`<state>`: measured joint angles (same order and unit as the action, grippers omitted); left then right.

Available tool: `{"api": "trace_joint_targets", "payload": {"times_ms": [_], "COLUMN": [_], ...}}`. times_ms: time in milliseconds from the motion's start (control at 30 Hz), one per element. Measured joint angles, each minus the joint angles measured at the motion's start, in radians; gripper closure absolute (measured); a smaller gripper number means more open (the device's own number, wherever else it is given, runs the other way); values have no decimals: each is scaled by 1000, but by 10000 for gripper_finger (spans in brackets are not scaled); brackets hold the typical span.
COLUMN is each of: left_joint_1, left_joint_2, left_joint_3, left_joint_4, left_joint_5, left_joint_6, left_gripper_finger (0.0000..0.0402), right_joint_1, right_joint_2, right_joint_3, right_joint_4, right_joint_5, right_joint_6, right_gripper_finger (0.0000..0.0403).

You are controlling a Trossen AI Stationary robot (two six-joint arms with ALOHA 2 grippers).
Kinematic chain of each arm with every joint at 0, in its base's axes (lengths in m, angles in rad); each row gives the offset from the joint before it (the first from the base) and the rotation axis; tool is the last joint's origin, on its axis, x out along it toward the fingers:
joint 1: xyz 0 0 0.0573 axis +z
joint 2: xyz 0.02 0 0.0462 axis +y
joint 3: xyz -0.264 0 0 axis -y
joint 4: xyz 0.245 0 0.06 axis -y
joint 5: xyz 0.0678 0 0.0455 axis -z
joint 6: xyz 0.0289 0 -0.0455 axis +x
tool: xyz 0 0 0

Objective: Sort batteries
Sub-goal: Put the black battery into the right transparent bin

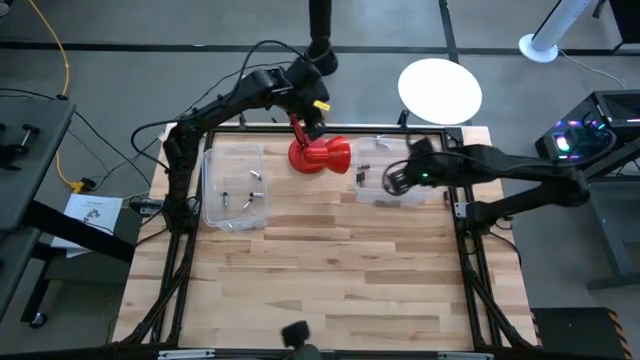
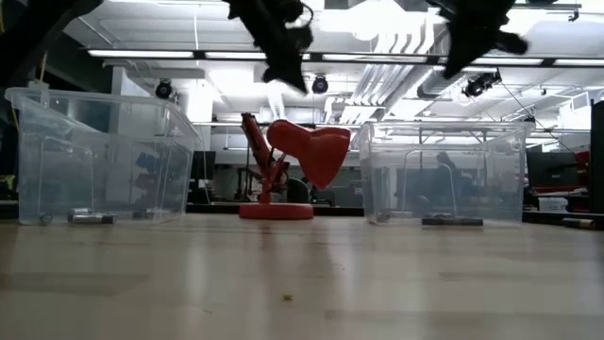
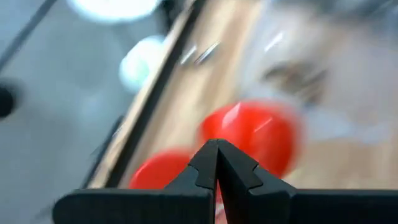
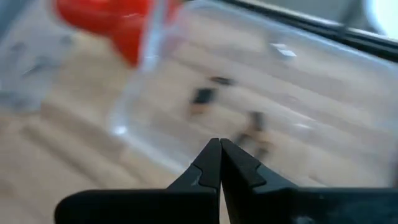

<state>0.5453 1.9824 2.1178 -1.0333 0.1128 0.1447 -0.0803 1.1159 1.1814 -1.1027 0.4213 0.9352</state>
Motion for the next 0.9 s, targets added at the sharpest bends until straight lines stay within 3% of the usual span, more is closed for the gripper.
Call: {"api": "trace_joint_targets", "payload": {"times_ms": [167, 333, 533, 600, 800, 900], "left_joint_1": [-6, -29, -78, -95, -124, -124], "left_joint_2": [-21, -17, -24, -42, -154, -231], "left_joint_3": [0, 0, -10, -10, -10, -10], "left_joint_4": [207, 280, 264, 264, 283, 278], "left_joint_5": [325, 560, 765, 812, 821, 811], "left_joint_6": [-22, -54, -40, -40, -38, -39], "left_gripper_finger": [401, 401, 402, 402, 401, 402], "right_joint_1": [-5, -22, -120, -170, -344, -399], "right_joint_2": [-60, -61, -61, -61, -117, -148], "right_joint_3": [0, 0, -1, -4, -133, -209], "right_joint_4": [-226, -413, -442, -433, -256, -197], "right_joint_5": [102, 181, 170, 142, -43, -65], "right_joint_6": [176, 346, 312, 254, 70, 60], "right_gripper_finger": [403, 403, 403, 403, 403, 403]}}
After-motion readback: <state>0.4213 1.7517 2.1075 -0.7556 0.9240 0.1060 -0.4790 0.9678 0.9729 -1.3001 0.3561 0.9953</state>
